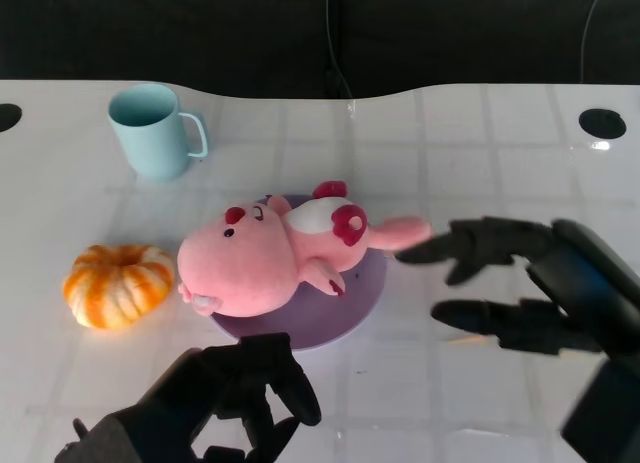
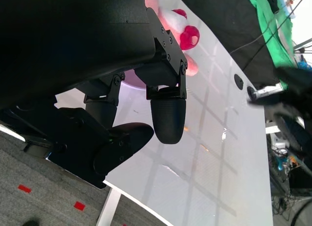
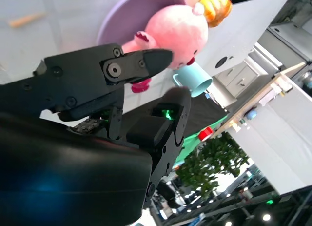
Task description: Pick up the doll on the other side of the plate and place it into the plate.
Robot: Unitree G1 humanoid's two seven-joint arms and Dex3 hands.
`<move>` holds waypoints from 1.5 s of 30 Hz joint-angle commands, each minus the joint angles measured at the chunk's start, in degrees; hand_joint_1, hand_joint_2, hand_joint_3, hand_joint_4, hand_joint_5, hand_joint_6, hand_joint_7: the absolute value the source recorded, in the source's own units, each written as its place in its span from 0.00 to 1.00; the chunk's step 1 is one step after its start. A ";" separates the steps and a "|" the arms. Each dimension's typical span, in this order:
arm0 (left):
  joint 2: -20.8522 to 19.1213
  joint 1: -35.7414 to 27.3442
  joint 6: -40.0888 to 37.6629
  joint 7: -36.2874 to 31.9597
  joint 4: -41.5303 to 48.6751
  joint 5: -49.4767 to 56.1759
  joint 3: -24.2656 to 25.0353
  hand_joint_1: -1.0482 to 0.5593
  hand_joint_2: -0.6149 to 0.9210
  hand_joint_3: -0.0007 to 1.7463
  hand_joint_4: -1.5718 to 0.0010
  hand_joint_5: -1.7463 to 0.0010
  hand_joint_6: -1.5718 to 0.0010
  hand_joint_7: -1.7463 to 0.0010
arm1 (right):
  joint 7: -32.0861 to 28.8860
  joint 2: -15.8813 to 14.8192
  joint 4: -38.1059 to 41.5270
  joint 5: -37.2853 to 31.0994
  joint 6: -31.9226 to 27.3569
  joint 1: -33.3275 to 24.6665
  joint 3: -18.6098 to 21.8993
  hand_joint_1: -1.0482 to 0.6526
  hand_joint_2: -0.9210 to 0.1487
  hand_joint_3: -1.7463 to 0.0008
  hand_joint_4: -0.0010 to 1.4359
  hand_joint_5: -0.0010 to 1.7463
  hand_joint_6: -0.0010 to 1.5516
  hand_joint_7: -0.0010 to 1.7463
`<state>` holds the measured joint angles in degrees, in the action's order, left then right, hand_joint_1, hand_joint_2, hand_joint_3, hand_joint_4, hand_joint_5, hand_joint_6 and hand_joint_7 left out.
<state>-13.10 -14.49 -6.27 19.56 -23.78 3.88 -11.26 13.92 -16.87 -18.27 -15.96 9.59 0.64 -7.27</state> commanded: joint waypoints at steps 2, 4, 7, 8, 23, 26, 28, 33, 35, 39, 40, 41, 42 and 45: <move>-0.28 -0.02 -0.31 -0.82 -1.25 0.23 0.36 0.56 0.76 0.60 0.58 0.00 0.59 0.17 | 0.70 -0.70 -4.30 4.56 -0.05 -5.72 2.85 0.53 0.28 0.61 0.44 0.88 0.42 0.65; -0.45 0.12 -0.17 -0.78 -1.17 0.38 0.56 0.56 0.76 0.60 0.58 0.00 0.59 0.17 | 0.80 -1.01 -5.49 4.94 0.26 -7.62 3.40 0.54 0.36 0.50 0.45 0.90 0.43 0.67; -0.73 0.37 -0.37 -0.38 -1.06 -0.18 1.23 0.56 0.75 0.61 0.58 0.00 0.59 0.17 | -0.03 -0.41 -6.02 5.31 -0.75 -10.56 4.23 0.62 0.45 0.35 0.49 0.95 0.47 0.69; -0.86 0.41 -0.34 -0.20 -0.97 -0.41 1.47 0.56 0.75 0.61 0.59 0.00 0.60 0.17 | -0.24 -0.22 -5.74 5.22 -0.96 -10.87 4.29 0.63 0.47 0.30 0.51 0.98 0.49 0.71; -2.27 0.13 1.32 0.59 0.29 -2.73 3.34 0.55 0.75 0.60 0.61 0.00 0.60 0.18 | -0.04 0.36 0.41 4.91 -3.83 -9.67 3.11 0.68 0.54 0.21 0.57 1.00 0.52 0.81; -2.01 0.22 1.12 0.29 0.45 -2.92 3.28 0.55 0.75 0.61 0.61 0.00 0.59 0.19 | 0.37 -0.16 0.94 4.58 -4.58 -9.35 2.88 0.70 0.55 0.19 0.58 1.00 0.52 0.82; -1.90 0.32 0.83 0.13 0.44 -2.83 3.17 0.54 0.75 0.60 0.61 0.00 0.59 0.19 | 0.87 -0.40 1.23 4.72 -5.17 -9.17 2.80 0.69 0.57 0.17 0.59 1.00 0.52 0.83; -2.11 0.61 1.22 -0.11 0.92 -1.68 2.72 0.53 0.75 0.60 0.61 0.00 0.59 0.18 | 2.54 -1.54 2.24 4.65 -5.81 -8.83 2.38 0.68 0.59 0.16 0.60 1.00 0.52 0.84; -2.12 0.57 1.60 -0.19 1.17 -1.38 2.63 0.53 0.76 0.60 0.62 0.00 0.60 0.18 | 3.28 -1.90 1.89 4.68 -6.79 -8.95 2.19 0.68 0.59 0.16 0.60 1.00 0.52 0.85; -1.52 0.40 1.37 -0.46 1.36 -1.73 2.76 0.54 0.75 0.60 0.61 0.00 0.60 0.18 | 3.95 -2.14 1.35 4.23 -8.16 -9.12 1.91 0.68 0.59 0.17 0.60 1.00 0.52 0.85; -1.34 0.39 1.51 -0.53 1.56 -1.85 2.78 0.54 0.75 0.60 0.61 0.00 0.60 0.18 | 4.03 -2.19 1.35 4.10 -8.33 -9.15 1.87 0.69 0.59 0.17 0.60 1.00 0.52 0.85; -1.20 0.35 1.58 -0.59 1.70 -1.93 2.80 0.54 0.75 0.60 0.61 0.00 0.60 0.18 | 4.20 -2.23 1.34 4.17 -8.52 -9.16 1.84 0.69 0.59 0.17 0.60 1.00 0.52 0.85; -1.06 0.34 1.69 -0.61 1.84 -2.00 2.84 0.55 0.75 0.60 0.61 0.00 0.60 0.18 | 4.53 -2.33 1.27 4.37 -8.84 -9.13 1.82 0.69 0.59 0.17 0.60 1.00 0.52 0.85; -0.79 0.38 1.73 -0.57 2.03 -2.18 2.99 0.55 0.75 0.60 0.61 0.00 0.60 0.18 | 5.50 -2.55 1.22 4.87 -9.25 -9.00 1.79 0.69 0.57 0.17 0.61 1.00 0.53 0.84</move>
<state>-13.62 -14.21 -5.02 19.58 -22.15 1.94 -8.80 18.85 -18.24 -16.52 -11.62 0.91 -8.71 -5.65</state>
